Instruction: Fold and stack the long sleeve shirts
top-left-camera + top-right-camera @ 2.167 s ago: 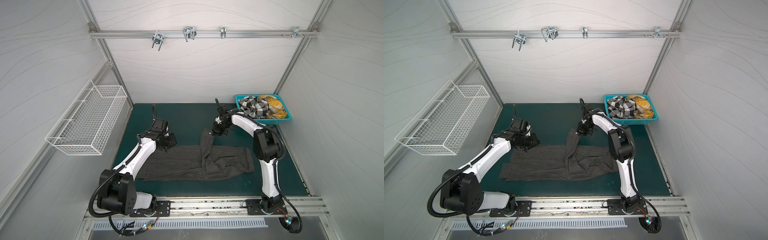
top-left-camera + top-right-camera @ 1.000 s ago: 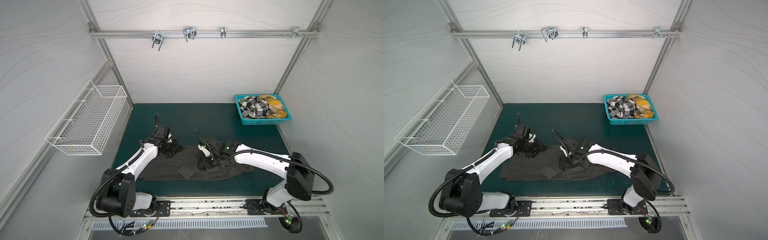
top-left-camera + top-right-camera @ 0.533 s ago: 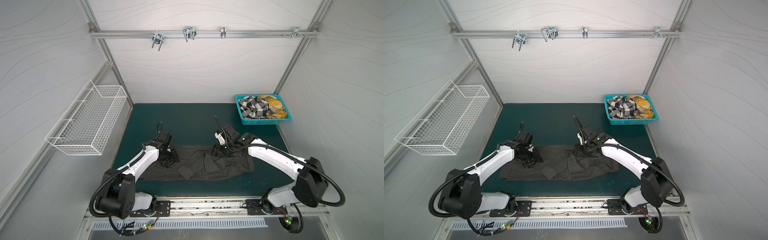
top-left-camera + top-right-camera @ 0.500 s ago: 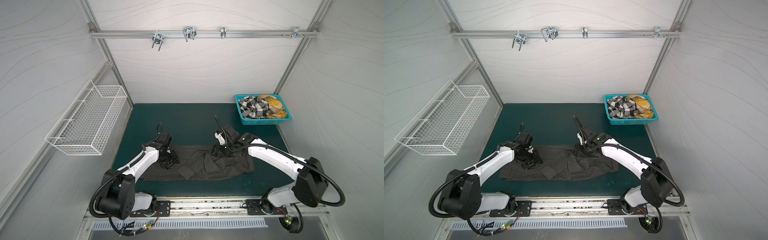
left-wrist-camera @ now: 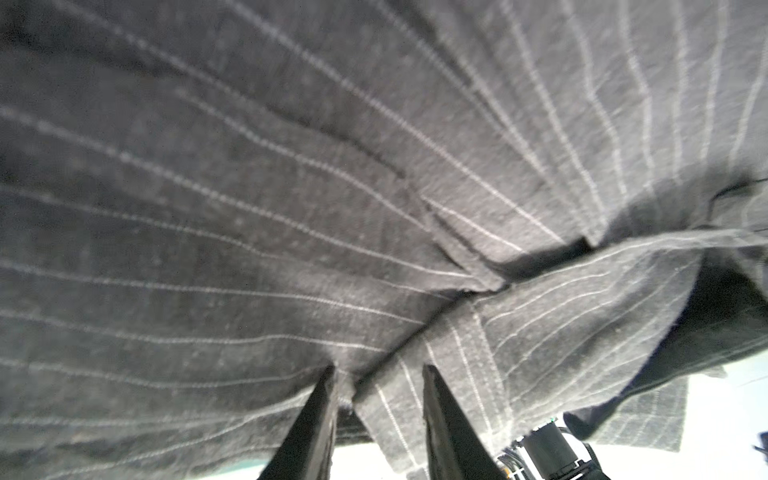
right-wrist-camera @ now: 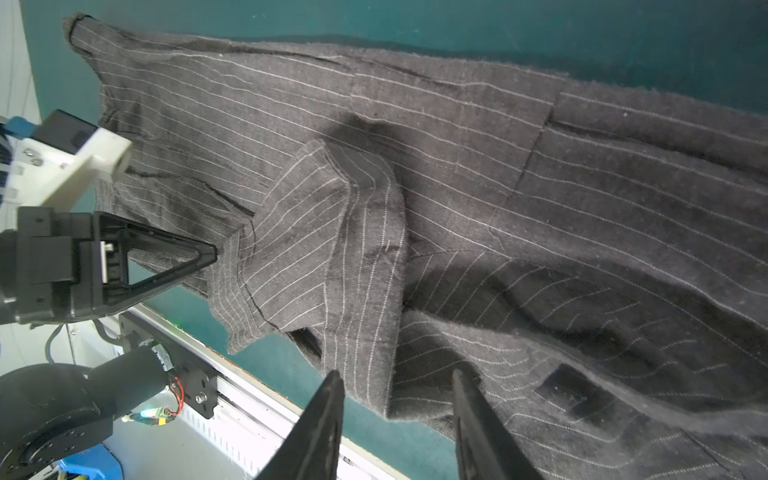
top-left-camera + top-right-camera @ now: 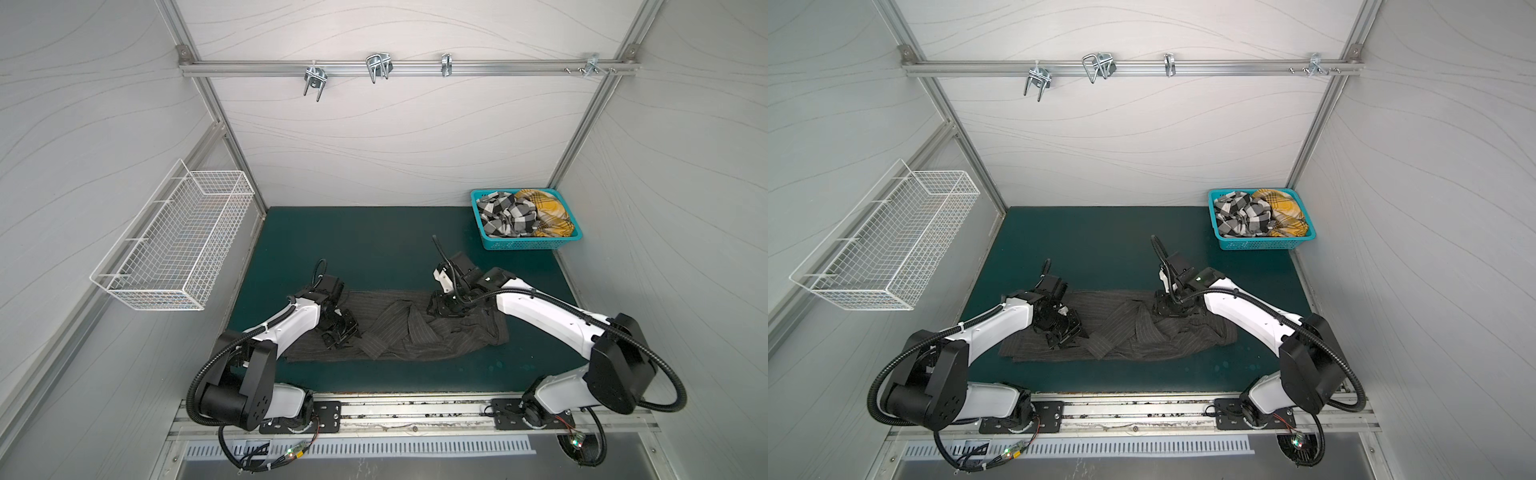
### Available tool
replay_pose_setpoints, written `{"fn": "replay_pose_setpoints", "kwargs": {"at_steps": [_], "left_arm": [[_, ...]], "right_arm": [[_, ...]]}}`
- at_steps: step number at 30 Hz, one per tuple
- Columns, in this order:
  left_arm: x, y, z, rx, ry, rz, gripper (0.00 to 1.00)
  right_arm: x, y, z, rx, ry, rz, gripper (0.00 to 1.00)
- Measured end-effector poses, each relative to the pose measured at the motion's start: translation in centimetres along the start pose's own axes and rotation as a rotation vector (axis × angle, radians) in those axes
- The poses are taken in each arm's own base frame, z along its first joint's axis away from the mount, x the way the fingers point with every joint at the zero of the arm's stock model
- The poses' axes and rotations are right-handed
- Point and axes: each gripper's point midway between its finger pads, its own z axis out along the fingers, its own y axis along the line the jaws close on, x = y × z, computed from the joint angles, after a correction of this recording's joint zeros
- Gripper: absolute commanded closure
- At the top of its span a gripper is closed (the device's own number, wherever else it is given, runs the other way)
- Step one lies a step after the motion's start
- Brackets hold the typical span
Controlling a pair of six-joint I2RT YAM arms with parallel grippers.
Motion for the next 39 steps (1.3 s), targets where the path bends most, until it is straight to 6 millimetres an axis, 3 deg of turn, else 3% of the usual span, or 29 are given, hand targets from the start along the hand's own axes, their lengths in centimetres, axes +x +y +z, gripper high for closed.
{"fn": "replay_pose_setpoints", "kwargs": {"at_steps": [7,11,15,18,21,23,26,28,31,34,39], "left_arm": [[-0.3,-0.3,0.3,0.009,-0.002,-0.005,0.85],[-0.3,-0.4,0.3,0.013,-0.002,-0.007,1.0],[-0.7,-1.2,-0.7,0.012,-0.017,0.033,1.0],[-2.3,-4.3,-4.0,0.041,-0.112,0.151,1.0],[-4.6,-9.8,-10.3,0.133,-0.314,0.336,1.0],[-5.6,-13.8,-15.6,0.214,-0.488,0.475,1.0],[-5.5,-18.0,-21.8,0.298,-0.701,0.654,1.0],[-5.3,-20.0,-24.3,0.347,-0.806,0.746,1.0],[-5.5,-21.8,-25.9,0.397,-0.911,0.828,1.0],[-5.9,-22.8,-26.1,0.436,-0.98,0.877,1.0],[-4.7,-24.5,-26.7,0.53,-0.998,0.985,1.0]], "right_arm": [[0.1,0.1,0.0,-0.007,0.004,0.0,0.57],[0.1,0.1,0.0,-0.007,0.004,0.0,0.57],[0.0,0.1,-0.1,-0.012,0.005,0.009,0.58],[-0.4,-0.1,-0.5,-0.022,0.004,0.03,0.58],[-2.1,0.0,-1.8,-0.044,-0.026,0.058,0.56],[-4.0,0.4,-3.3,-0.07,-0.07,0.069,0.53],[-6.7,1.2,-5.8,-0.105,-0.144,0.068,0.45],[-8.2,1.6,-7.3,-0.127,-0.186,0.06,0.39],[-9.8,2.4,-9.4,-0.156,-0.237,0.028,0.32],[-10.7,3.4,-11.1,-0.182,-0.272,-0.025,0.27],[-10.4,5.6,-12.9,-0.209,-0.313,-0.151,0.19]]}}
